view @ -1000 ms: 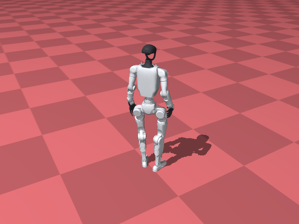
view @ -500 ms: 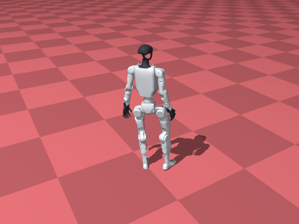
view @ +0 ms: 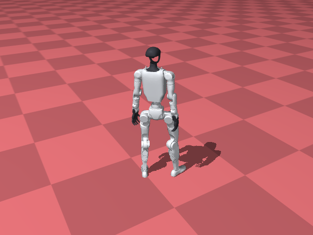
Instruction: Kungfu
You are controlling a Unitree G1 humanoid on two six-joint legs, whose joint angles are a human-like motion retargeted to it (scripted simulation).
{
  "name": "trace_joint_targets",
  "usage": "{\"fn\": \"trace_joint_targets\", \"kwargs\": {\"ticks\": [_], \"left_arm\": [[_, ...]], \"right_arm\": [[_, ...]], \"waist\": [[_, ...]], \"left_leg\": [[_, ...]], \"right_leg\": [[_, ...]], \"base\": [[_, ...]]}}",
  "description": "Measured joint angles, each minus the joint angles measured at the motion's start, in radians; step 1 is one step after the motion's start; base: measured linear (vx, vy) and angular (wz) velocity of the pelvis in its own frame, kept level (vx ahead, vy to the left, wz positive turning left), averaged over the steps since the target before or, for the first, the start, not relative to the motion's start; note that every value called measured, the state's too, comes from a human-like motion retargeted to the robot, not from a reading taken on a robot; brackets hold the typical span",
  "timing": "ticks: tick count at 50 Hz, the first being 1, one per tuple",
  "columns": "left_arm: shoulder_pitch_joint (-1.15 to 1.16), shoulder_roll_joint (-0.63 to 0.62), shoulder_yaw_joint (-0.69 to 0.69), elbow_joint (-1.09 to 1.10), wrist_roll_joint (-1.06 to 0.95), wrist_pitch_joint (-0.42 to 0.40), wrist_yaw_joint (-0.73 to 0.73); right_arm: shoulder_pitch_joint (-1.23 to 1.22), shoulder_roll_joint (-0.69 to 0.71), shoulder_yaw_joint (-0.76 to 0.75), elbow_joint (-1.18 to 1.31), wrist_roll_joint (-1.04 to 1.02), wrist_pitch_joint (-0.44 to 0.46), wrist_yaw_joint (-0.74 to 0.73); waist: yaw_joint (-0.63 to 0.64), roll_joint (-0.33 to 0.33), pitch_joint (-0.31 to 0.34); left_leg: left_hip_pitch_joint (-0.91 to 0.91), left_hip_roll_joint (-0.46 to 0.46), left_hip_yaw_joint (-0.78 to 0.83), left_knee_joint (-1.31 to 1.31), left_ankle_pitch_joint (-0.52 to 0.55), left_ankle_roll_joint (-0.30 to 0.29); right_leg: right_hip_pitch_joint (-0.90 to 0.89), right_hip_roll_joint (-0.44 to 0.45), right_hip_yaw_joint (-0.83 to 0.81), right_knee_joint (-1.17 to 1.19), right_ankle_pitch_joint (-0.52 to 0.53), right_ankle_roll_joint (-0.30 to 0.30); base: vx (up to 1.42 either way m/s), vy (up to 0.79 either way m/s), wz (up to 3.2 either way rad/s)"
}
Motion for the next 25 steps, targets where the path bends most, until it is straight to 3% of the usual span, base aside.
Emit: {"fn": "trace_joint_targets", "kwargs": {"ticks": [5,9,12,14,17,23,25], "left_arm": [[-0.026,-0.034,-0.08,-0.044,0.081,-0.061,0.082],[-0.04,-0.008,-0.13,-0.086,0.282,-0.04,0.133],[-0.048,0.013,-0.153,-0.103,0.37,-0.057,0.155],[-0.057,0.021,-0.162,-0.101,0.394,-0.068,0.156],[-0.089,0.024,-0.163,-0.087,0.402,-0.07,0.122],[-0.115,0.036,-0.118,-0.08,0.314,-0.088,-0.028],[-0.104,0.049,-0.098,-0.063,0.258,-0.094,-0.089]], "right_arm": [[-0.005,-0.052,0.019,-0.098,-0.111,0.025,0.053],[-0.021,-0.084,0.014,-0.158,-0.126,0.053,0.101],[-0.032,-0.098,-0.002,-0.188,-0.116,0.065,0.122],[-0.032,-0.103,-0.018,-0.205,-0.098,0.069,0.123],[-0.033,-0.108,-0.042,-0.22,-0.048,0.065,0.114],[-0.064,-0.103,-0.069,-0.177,0.012,0.027,0.077],[-0.073,-0.097,-0.061,-0.151,-0.006,0.014,0.056]], "waist": [[-0.048,-0.004,-0.006],[-0.056,-0.015,0.004],[-0.069,-0.007,0.004],[-0.078,0.007,0.005],[-0.073,0.009,0.019],[-0.058,-0.013,0.046],[-0.089,-0.002,0.043]], "left_leg": [[-0.074,0.026,0.053,0.065,-0.034,0.03],[-0.08,0.069,0.169,0.114,-0.057,0.053],[-0.074,0.108,0.238,0.123,-0.028,0.009],[-0.09,0.1,0.167,0.13,-0.008,-0.034],[-0.137,0.05,0.041,0.18,-0.015,-0.03],[-0.094,-0.012,0.129,0.121,-0.054,0.006],[-0.096,-0.02,0.143,0.106,-0.058,0.015]], "right_leg": [[-0.001,-0.023,-0.072,-0.008,-0.022,-0.007],[0.0,-0.042,-0.085,-0.01,-0.019,-0.007],[-0.001,-0.043,-0.093,-0.004,-0.013,0.001],[0.0,-0.039,-0.1,-0.001,-0.001,0.012],[0.0,-0.061,-0.092,-0.003,0.036,0.036],[-0.034,-0.11,-0.01,-0.018,0.153,0.13],[-0.042,-0.11,0.012,-0.005,0.12,0.14]], "base": [[-0.12,-0.1,0.74],[-0.11,0.05,0.25],[-0.04,0.13,0.17],[0.03,0.29,0.16],[0.0,0.32,-0.09],[-0.04,0.39,-0.27],[0.0,0.42,0.02]]}}
